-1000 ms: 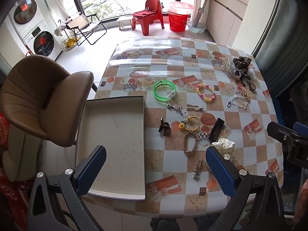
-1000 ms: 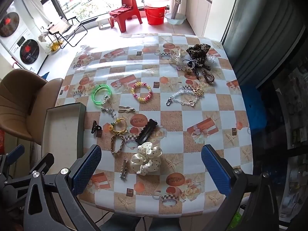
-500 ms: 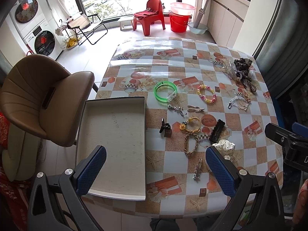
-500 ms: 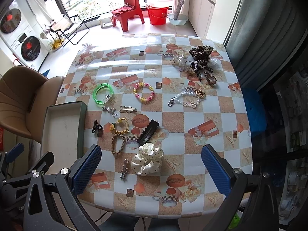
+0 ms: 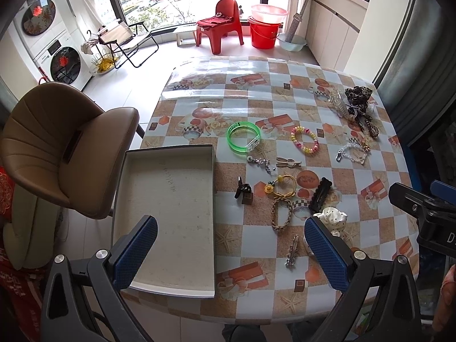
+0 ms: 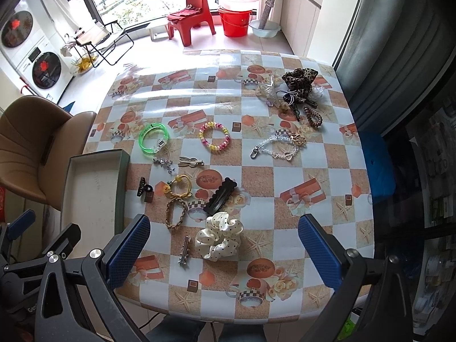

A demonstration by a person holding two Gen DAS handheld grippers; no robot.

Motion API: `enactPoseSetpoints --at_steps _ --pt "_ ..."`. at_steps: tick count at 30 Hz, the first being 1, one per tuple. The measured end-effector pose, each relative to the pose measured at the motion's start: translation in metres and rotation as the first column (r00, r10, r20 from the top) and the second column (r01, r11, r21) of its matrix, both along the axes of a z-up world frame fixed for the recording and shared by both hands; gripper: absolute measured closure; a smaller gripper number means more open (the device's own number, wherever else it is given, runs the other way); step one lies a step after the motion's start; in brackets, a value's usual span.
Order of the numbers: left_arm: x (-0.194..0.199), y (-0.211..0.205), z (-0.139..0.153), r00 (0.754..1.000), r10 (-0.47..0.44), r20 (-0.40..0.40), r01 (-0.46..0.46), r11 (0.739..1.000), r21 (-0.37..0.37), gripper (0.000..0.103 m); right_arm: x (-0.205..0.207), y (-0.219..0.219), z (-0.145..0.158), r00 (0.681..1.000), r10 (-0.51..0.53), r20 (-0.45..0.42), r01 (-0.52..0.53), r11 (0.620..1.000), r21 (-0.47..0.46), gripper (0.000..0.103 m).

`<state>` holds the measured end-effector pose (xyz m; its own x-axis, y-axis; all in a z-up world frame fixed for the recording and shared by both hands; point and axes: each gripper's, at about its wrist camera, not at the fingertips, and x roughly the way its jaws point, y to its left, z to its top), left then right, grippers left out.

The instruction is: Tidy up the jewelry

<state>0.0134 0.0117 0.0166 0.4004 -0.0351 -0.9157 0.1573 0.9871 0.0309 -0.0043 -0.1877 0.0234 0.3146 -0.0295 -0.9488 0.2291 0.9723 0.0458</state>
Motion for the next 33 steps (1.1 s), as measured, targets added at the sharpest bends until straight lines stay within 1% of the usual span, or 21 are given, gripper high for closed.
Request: enactPoseSetpoints --at_steps 33 --pt "-0.0004 -0.0006 0.0003 1.0 -0.001 0.003 0.001 1.0 0.003 0.0 0.0004 0.0028 0.0019 1.0 0.005 0.001 -0.005 1.0 -0.003 0.0"
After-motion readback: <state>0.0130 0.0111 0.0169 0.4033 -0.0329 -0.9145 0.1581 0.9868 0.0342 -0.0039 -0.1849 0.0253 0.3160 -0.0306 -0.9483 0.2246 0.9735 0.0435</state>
